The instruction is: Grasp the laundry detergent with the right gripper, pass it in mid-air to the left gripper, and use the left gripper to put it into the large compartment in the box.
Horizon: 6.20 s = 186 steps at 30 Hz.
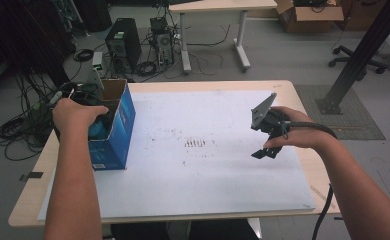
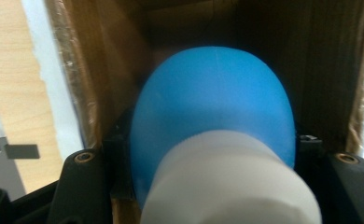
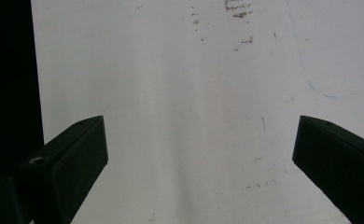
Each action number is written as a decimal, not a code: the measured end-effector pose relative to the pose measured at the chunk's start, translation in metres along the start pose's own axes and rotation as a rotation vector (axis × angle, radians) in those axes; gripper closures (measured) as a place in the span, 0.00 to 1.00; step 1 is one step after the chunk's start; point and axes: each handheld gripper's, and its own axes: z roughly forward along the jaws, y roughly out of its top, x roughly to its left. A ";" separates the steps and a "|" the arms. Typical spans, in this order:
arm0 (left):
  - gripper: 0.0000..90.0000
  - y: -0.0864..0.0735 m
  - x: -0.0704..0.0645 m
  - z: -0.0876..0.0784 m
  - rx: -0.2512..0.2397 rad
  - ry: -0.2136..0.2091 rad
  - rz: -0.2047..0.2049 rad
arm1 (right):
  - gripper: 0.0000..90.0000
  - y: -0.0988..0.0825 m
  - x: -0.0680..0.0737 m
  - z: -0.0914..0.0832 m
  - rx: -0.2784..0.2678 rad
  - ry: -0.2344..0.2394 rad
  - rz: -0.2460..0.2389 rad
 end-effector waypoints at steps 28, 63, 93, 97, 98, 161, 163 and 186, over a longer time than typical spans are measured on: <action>0.42 0.000 0.000 0.005 -0.016 0.000 0.008 | 0.04 -0.004 -0.001 0.003 0.001 0.003 0.005; 0.26 -0.013 -0.008 -0.030 -0.049 0.034 0.042 | 0.04 -0.003 0.003 0.005 -0.020 -0.003 -0.009; 0.05 -0.027 -0.064 -0.074 -0.079 -0.009 0.339 | 0.04 0.009 0.012 -0.002 -0.015 -0.017 -0.037; 0.05 -0.028 -0.074 -0.082 -0.097 0.005 0.388 | 0.04 0.008 0.013 -0.004 -0.015 -0.020 -0.035; 0.05 -0.029 -0.076 -0.083 -0.099 0.009 0.397 | 0.04 0.008 0.013 -0.005 -0.015 -0.021 -0.032; 0.06 -0.046 -0.201 -0.068 0.121 -0.043 1.404 | 0.04 0.039 0.006 -0.009 0.063 -0.002 -0.089; 0.06 -0.046 -0.200 -0.067 0.114 -0.043 1.402 | 0.04 0.039 0.005 -0.010 0.063 -0.007 -0.084; 0.05 -0.045 -0.198 -0.068 0.115 -0.051 1.392 | 0.04 0.035 0.006 -0.009 0.071 -0.008 -0.077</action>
